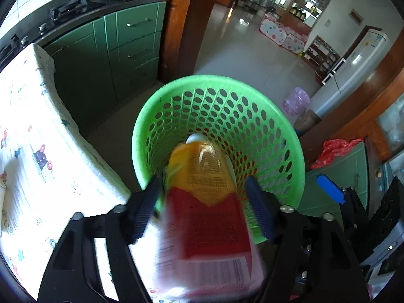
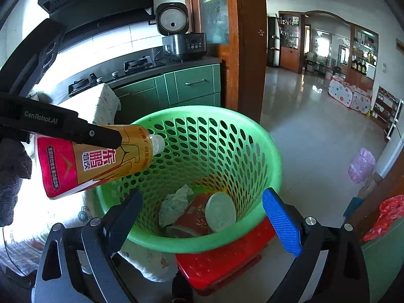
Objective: Collect trash
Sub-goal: 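Open the left gripper to drop the drink bottle into the green basket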
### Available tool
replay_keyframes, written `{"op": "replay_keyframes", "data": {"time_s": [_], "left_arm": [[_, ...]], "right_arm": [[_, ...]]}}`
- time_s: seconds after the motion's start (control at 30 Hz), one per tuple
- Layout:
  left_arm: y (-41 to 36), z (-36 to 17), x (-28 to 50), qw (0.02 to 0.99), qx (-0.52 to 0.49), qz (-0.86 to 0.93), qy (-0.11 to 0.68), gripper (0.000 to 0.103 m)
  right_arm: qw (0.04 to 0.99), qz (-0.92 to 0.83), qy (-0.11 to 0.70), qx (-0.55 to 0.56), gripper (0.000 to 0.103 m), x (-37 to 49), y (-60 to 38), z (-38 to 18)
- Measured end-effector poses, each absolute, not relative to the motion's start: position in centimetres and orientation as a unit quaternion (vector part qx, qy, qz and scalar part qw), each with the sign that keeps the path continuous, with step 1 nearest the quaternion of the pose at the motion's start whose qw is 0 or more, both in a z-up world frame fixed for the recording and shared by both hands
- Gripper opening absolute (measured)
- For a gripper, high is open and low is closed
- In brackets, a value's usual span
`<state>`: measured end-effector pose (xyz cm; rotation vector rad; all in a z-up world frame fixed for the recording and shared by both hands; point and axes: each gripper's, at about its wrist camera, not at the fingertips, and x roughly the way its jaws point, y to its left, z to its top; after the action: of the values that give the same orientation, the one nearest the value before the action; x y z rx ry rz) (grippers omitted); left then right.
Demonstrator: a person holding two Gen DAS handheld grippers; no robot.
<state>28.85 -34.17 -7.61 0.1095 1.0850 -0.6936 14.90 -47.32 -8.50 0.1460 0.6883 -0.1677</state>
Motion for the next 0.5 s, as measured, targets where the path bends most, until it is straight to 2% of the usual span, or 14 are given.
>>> {"op": "replay_keyframes", "data": {"time_s": [0.07, 0.5], "left_arm": [[-34.0, -7.3, 28.8, 0.799, 0.043, -0.330, 0.501, 0.077], [-27.1, -4.2, 26.0, 0.832, 0.026, -0.308, 0.461, 0.077]], "right_arm": [[0.936, -0.085, 0.335, 0.072, 0.092, 14.7, -47.4, -8.4], [0.941, -0.074, 0.321, 0.073, 0.092, 13.1, -45.3, -6.6]]}}
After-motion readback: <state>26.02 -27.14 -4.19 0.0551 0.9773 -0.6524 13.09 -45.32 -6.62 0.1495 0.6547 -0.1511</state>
